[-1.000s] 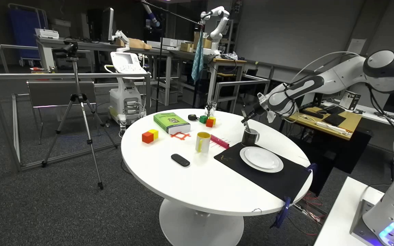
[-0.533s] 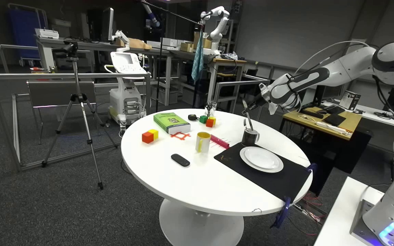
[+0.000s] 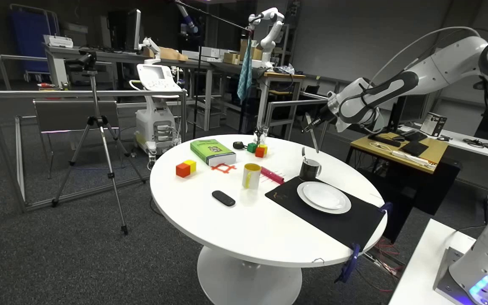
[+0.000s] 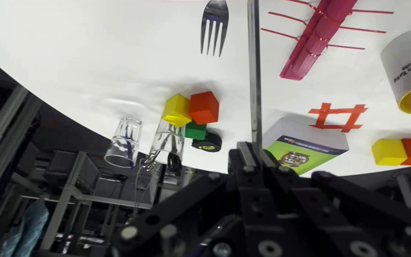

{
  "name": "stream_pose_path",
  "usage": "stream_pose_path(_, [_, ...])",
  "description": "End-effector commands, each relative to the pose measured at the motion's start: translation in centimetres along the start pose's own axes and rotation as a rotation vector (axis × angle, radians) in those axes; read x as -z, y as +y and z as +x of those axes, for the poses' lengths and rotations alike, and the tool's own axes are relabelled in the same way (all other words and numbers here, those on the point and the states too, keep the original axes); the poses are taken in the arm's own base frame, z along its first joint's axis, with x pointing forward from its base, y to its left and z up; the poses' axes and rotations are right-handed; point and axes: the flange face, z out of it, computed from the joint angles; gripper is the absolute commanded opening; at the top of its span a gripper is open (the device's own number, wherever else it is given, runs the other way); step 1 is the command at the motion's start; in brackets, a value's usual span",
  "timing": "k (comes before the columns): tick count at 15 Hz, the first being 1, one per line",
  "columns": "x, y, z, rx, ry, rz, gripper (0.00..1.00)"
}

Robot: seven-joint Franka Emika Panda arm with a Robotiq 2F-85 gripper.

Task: Remove the silver knife from the mug and put it on the left side of the black mat

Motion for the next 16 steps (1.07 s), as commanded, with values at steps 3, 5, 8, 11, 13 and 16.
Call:
stream_pose_path(3, [6.5,0.3,0.1,-0.135,-0.032,-0.187,0.01])
stream_pose_path(5, [4.9,0.5,0.4,-0.114,-0.029,-0.167,0.03])
stream_pose_path(8, [5.5,0.1,0.6,-0.139,-0.036,-0.195,0.03])
stream_pose_path(11, [5.5,0.1,0.4,-0.140,-0.039,-0.194,0.03])
stream_pose_path(13, [5.5,0.2,0.3,-0.141,-0.040,-0.195,0.03])
stream_pose_path(16, [4.9,-0.9,0.0,-0.136,-0.046,-0.179,0.01])
